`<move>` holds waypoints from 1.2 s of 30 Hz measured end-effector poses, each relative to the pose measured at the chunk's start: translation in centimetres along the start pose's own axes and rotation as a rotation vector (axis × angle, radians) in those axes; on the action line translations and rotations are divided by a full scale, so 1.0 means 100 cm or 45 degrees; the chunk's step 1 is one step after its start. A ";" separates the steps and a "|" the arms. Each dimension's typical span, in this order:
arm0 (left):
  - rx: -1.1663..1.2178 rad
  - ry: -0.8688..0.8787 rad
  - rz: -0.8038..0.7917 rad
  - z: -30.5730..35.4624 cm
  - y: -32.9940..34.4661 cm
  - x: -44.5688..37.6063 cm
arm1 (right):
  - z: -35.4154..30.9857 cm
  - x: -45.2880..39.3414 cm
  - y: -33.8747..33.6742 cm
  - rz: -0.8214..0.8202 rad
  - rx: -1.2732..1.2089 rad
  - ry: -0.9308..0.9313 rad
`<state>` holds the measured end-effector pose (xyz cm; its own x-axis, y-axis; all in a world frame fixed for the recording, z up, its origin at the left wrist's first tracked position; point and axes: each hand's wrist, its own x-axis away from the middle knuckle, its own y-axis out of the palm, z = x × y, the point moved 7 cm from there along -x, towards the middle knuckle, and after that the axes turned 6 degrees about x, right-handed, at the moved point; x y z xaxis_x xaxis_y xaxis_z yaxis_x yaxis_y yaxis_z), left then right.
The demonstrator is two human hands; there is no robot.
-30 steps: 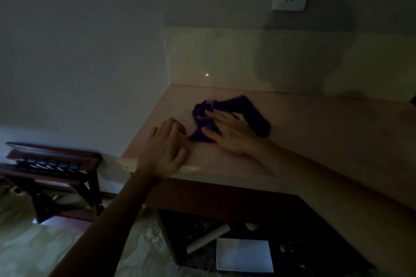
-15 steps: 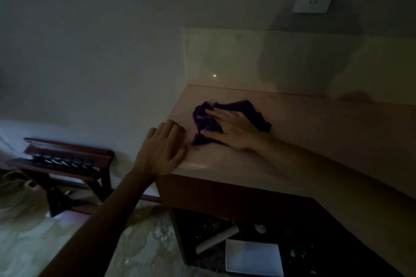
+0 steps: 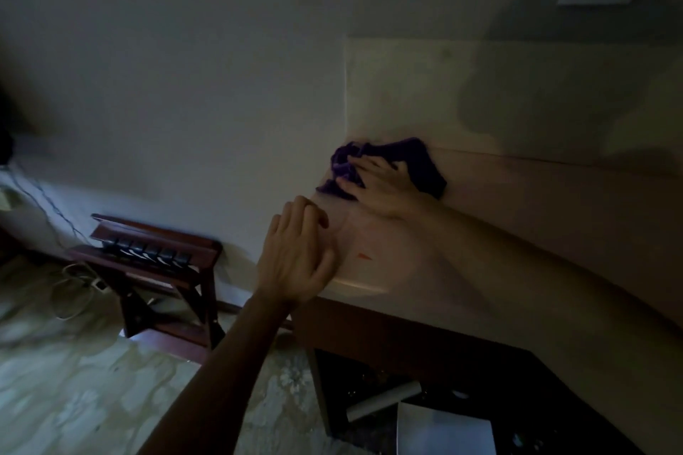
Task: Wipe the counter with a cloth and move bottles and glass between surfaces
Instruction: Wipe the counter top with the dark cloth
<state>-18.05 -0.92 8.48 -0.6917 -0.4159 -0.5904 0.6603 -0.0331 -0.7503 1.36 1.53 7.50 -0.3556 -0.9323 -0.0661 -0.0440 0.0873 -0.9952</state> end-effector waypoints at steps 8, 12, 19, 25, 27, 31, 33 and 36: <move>0.280 -0.128 0.292 -0.006 -0.036 0.022 | -0.092 0.141 0.002 0.066 0.015 -0.460; 0.319 -0.059 0.270 0.002 -0.039 0.004 | -0.086 0.130 0.000 0.061 0.008 -0.526; 0.218 -0.039 0.046 0.030 0.004 -0.024 | -0.012 -0.026 0.004 0.074 -0.071 -0.220; -0.017 -0.131 -0.219 0.014 0.030 -0.026 | 0.012 -0.109 0.002 0.119 -0.059 -0.258; -0.036 -0.143 -0.273 0.016 0.032 -0.027 | 0.010 -0.115 0.003 0.116 -0.054 -0.306; -0.140 -0.144 -0.358 0.018 0.035 -0.025 | 0.009 -0.105 0.003 0.117 -0.035 -0.344; -0.209 -0.129 -0.387 0.022 0.036 -0.025 | 0.014 -0.095 0.005 0.079 -0.032 -0.344; -0.175 -0.081 -0.388 0.053 0.044 -0.026 | 0.031 -0.081 0.008 0.021 -0.003 -0.304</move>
<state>-11.80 -4.78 8.35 -0.8288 -0.4616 -0.3164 0.3773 -0.0434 -0.9251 7.11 8.11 7.01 -0.1253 -0.9873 -0.0979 -0.0422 0.1039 -0.9937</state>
